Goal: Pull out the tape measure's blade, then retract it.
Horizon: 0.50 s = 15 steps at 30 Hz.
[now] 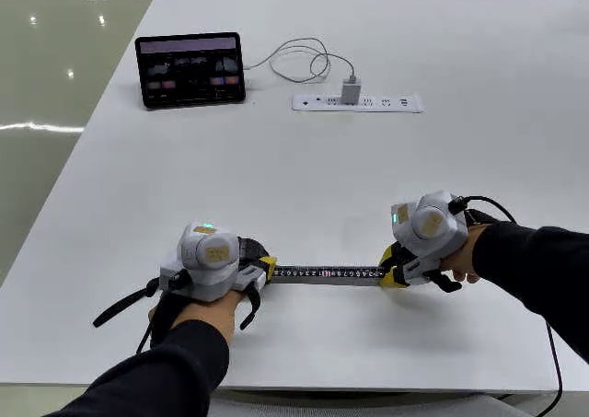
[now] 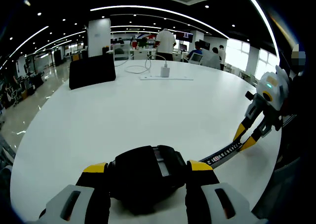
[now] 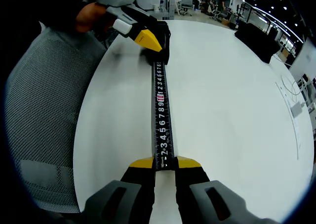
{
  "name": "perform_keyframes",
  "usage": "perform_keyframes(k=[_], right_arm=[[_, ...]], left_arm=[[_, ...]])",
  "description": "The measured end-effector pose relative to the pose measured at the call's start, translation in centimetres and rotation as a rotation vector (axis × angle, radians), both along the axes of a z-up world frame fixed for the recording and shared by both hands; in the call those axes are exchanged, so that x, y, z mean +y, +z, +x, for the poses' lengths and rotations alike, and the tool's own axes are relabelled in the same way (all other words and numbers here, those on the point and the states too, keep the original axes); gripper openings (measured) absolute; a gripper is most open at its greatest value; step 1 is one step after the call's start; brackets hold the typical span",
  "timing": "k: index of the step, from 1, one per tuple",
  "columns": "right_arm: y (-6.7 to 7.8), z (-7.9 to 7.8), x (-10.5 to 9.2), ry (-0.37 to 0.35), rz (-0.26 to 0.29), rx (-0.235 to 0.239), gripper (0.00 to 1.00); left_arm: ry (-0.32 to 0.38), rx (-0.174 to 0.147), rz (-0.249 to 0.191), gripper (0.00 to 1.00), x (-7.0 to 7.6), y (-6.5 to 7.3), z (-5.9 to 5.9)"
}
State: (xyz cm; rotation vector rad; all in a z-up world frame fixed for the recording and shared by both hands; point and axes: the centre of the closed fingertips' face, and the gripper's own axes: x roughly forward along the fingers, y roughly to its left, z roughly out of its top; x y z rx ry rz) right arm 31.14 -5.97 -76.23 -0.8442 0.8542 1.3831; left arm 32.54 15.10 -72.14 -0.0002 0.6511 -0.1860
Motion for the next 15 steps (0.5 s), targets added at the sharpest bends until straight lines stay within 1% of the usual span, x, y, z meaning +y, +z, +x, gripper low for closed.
perform_keyframes(k=[15], right_arm=[[0.3, 0.1, 1.2, -0.005, 0.028, -0.005, 0.10]], left_arm=[[-0.001, 0.007, -0.002, 0.57, 0.0, 0.0, 0.0]])
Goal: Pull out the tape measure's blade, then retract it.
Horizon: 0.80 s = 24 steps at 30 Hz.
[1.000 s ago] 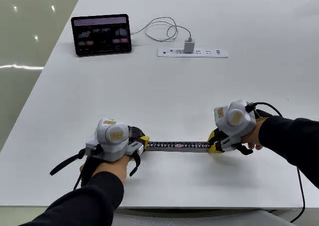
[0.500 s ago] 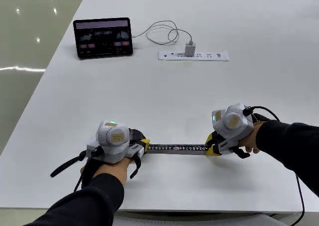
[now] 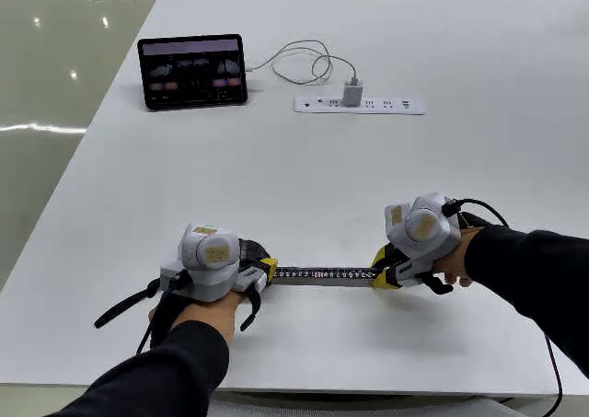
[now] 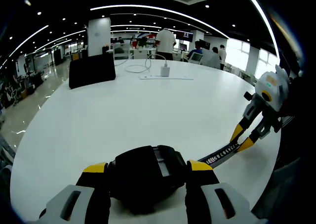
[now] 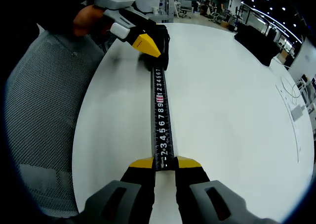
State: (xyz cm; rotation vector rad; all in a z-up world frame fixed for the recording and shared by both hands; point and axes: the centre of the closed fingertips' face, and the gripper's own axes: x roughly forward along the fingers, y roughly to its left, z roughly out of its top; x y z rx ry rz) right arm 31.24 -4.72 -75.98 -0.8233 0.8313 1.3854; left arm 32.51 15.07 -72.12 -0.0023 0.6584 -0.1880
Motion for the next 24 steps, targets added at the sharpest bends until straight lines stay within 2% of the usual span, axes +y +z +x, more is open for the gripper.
perform_keyframes(k=[9, 24], right_arm=[[0.1, 0.3, 1.1, -0.015, 0.024, 0.003, 0.10], [0.1, 0.2, 1.9, -0.003, 0.022, 0.003, 0.11]], left_arm=[[0.000, 0.000, -0.003, 0.57, 0.0, 0.0, 0.1], [-0.002, 0.005, -0.006, 0.57, 0.0, -0.1, 0.1]])
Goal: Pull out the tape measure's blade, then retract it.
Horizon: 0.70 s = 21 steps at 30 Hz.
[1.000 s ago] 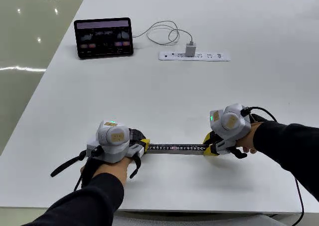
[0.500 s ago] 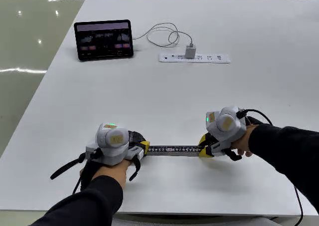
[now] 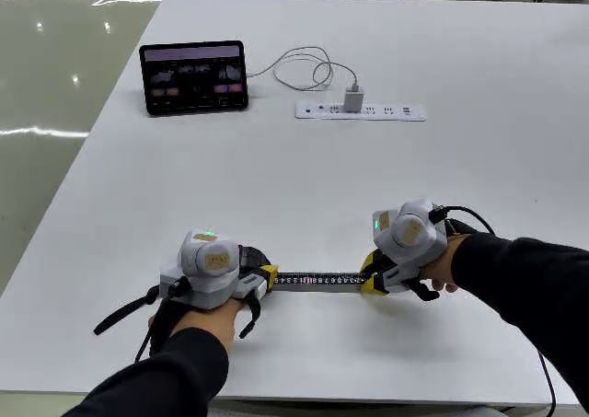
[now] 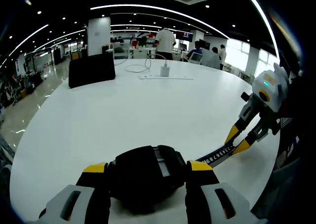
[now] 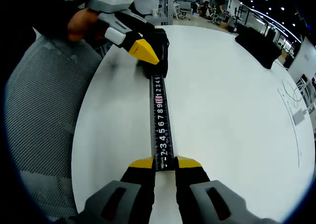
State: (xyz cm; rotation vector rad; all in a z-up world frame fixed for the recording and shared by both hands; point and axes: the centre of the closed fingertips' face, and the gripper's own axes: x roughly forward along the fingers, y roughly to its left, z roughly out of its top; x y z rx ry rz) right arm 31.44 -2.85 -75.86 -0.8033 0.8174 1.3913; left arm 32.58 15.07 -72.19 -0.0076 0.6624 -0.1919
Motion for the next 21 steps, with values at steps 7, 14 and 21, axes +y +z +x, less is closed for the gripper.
perform_keyframes(k=[7, 14, 21], right_arm=[[-0.1, -0.1, 0.6, -0.014, 0.009, 0.005, 0.11], [-0.1, -0.1, 1.1, -0.015, 0.017, 0.012, 0.11], [-0.2, 0.0, 1.6, -0.026, 0.029, 0.031, 0.10]], left_arm=[[0.002, -0.001, -0.001, 0.57, 0.0, 0.0, 0.0], [0.001, 0.001, -0.001, 0.57, -0.1, 0.0, 0.0], [0.001, 0.002, -0.002, 0.57, -0.1, 0.0, 0.0]])
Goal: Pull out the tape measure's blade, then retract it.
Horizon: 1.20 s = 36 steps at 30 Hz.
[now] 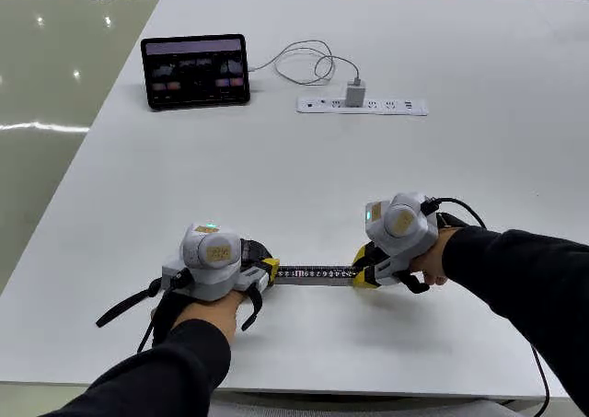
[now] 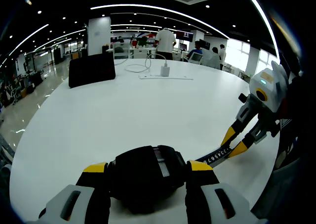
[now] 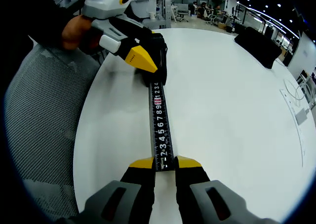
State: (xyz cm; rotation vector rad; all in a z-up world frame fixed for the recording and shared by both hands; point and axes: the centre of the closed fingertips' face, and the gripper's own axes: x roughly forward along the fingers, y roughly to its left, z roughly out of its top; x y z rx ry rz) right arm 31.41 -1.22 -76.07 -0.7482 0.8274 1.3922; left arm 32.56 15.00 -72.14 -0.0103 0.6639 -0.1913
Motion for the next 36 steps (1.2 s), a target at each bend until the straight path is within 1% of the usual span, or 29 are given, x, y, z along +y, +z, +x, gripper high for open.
perform_keyframes(k=[15, 29, 36], right_arm=[[0.0, 0.1, 0.7, 0.000, 0.024, -0.006, 0.10], [0.1, 0.1, 1.8, 0.002, 0.032, -0.002, 0.10], [0.0, 0.1, 2.5, -0.003, 0.044, -0.001, 0.11]], left_arm=[[0.000, 0.000, -0.002, 0.57, 0.0, 0.0, 0.0], [0.000, 0.000, -0.003, 0.57, 0.0, 0.0, 0.1], [0.000, 0.000, -0.004, 0.57, 0.1, -0.1, 0.1]])
